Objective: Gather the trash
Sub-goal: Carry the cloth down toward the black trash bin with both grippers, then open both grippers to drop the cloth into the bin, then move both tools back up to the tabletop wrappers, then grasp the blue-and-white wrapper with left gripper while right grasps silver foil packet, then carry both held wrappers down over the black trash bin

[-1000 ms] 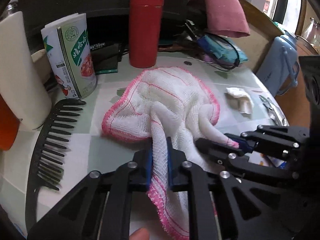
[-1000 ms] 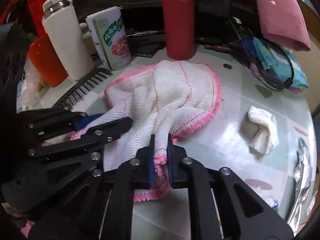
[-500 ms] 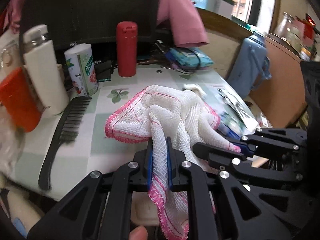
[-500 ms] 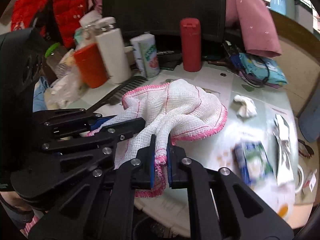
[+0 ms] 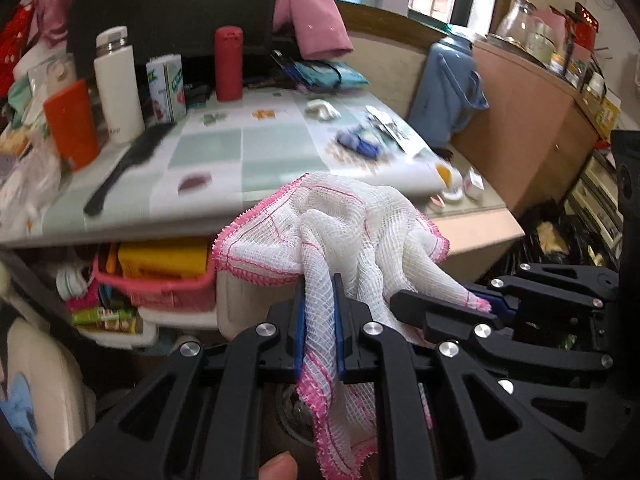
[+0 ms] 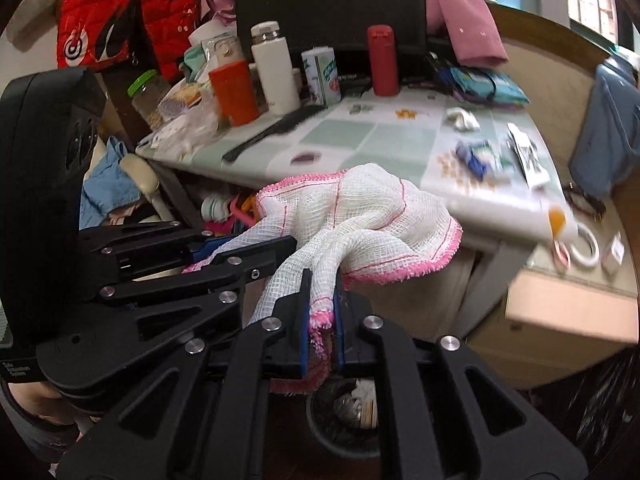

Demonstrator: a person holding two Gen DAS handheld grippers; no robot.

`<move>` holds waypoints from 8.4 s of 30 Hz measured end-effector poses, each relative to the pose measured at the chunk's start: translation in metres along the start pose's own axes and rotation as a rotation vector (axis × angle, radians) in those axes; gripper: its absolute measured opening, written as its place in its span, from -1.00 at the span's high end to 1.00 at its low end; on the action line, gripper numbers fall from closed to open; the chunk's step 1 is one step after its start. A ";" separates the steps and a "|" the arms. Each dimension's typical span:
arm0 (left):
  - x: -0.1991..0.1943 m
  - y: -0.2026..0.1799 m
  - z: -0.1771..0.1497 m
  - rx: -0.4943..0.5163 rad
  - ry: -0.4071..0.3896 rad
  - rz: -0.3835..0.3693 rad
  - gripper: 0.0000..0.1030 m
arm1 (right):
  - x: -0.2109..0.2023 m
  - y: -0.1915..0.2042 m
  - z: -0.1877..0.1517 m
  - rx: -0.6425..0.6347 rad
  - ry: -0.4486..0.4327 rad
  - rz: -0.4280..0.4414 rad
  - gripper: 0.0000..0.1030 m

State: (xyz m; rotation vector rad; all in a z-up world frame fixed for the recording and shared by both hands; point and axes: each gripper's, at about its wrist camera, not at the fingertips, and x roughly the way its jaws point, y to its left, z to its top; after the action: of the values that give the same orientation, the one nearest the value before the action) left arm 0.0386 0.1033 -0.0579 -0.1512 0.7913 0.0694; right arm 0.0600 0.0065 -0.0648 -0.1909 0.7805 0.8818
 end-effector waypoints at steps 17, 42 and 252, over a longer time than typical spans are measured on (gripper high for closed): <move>0.003 -0.049 -0.090 0.044 0.073 -0.027 0.79 | -0.024 -0.005 -0.110 0.103 0.021 -0.024 0.81; 0.127 -0.062 -0.180 0.032 0.323 -0.061 0.77 | 0.068 -0.064 -0.216 0.298 0.212 -0.007 0.79; 0.249 0.026 -0.199 -0.242 0.478 0.001 0.82 | 0.198 -0.110 -0.233 0.305 0.438 -0.060 0.55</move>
State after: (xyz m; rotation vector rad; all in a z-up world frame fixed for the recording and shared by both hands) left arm 0.0697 0.0985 -0.3760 -0.4066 1.2592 0.1330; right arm 0.0946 -0.0465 -0.3841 -0.1372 1.2996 0.6588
